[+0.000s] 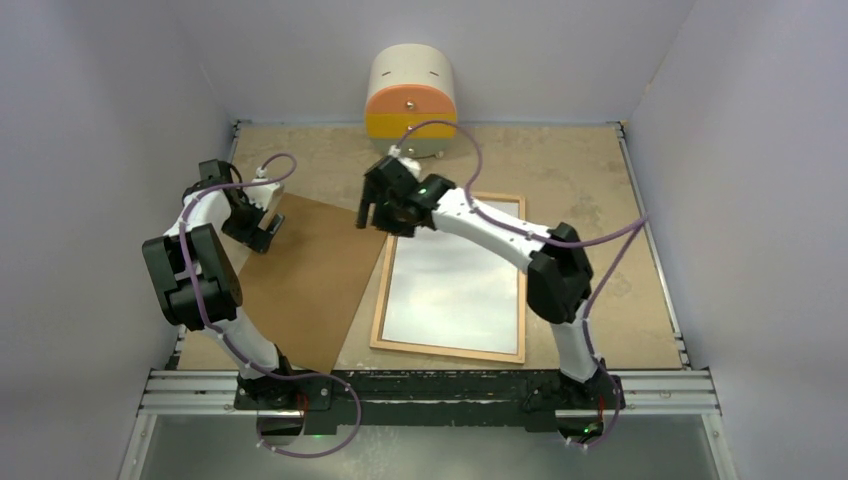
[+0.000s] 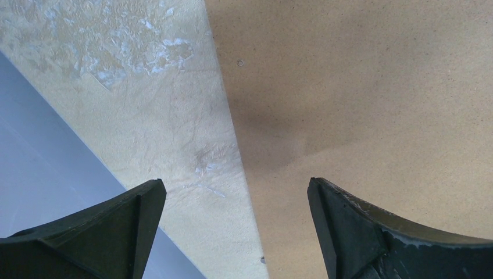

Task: Put the photo into the frame
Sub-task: Turn over the photo from the photo frame, then move the photo frame to the center of the board.

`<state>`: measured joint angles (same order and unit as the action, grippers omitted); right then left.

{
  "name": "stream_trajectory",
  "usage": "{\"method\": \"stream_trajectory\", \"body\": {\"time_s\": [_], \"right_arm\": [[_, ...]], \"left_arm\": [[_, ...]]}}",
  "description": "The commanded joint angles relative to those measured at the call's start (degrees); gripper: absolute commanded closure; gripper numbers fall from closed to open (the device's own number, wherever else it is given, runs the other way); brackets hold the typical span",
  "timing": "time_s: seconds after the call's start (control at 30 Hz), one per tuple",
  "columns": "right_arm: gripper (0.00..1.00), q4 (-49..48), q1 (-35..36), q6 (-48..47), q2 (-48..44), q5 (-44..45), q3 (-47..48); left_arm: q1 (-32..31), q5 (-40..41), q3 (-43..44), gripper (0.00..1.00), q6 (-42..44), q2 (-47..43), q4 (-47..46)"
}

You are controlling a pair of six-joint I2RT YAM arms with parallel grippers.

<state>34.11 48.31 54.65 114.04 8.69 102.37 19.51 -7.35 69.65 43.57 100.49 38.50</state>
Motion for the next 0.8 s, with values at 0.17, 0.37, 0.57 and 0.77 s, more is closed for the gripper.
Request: {"method": "stream_trajectory", "body": {"time_s": [0.17, 0.37, 0.57, 0.77], "right_arm": [[0.88, 0.00, 9.74, -1.03, 11.14, 2.58, 6.09], [1.00, -0.14, 9.76, 1.05, 11.31, 0.71, 1.25], [1.00, 0.34, 8.49, 0.94, 10.94, 1.23, -2.42], [1.00, 0.07, 6.28, 0.88, 9.39, 2.60, -7.61]], "left_arm": [[1.83, -0.59, 1.81, 0.00, 0.43, -0.84, 0.08], [2.39, -0.21, 1.16, 0.00, 0.47, -0.54, -0.78], [3.16, 3.04, 0.28, 0.00, 0.18, 0.16, -4.12], [4.66, 7.16, -0.92, 0.00, -0.52, 0.82, -9.44]]}}
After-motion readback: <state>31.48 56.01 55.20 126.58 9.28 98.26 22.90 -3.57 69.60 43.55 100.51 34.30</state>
